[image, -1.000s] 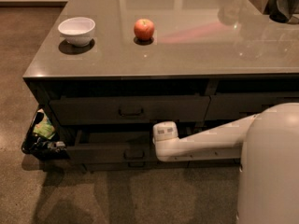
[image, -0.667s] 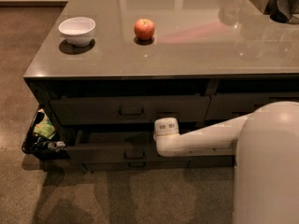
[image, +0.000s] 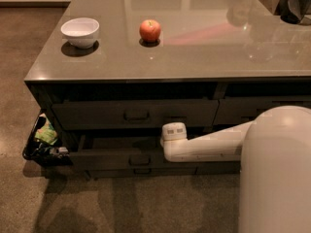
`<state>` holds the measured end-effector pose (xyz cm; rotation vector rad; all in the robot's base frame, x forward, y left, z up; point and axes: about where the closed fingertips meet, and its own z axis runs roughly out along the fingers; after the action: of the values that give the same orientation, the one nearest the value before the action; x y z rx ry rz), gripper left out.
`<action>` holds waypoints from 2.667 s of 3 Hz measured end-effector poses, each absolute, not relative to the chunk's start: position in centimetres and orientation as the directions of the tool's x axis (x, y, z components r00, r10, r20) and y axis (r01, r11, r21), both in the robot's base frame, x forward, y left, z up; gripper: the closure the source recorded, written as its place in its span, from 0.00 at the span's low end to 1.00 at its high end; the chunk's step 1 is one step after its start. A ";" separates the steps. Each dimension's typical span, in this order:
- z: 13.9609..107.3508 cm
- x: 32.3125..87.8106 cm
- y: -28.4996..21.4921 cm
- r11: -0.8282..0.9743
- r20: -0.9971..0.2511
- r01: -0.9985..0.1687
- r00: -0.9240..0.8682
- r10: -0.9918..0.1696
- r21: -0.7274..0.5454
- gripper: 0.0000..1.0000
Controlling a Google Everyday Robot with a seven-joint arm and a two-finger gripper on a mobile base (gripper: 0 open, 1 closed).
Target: Open middle drawer
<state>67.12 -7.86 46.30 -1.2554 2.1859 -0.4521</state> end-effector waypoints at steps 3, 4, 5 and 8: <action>40.0 66.8 -10.8 0.623 -0.388 -0.611 -0.488 -0.782 -0.489 1.00; 39.3 65.2 -11.4 0.632 -0.401 -0.591 -0.488 -0.775 -0.502 1.00; 39.1 61.7 -11.9 0.626 -0.414 -0.567 -0.470 -0.780 -0.536 0.98; 39.0 62.0 -11.9 0.624 -0.411 -0.571 -0.470 -0.781 -0.533 0.22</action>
Offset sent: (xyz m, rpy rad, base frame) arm 0.0136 -0.0524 -0.1176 0.1693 -0.1610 -0.2287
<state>62.05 -11.88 39.04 -1.0548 2.2097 -0.4285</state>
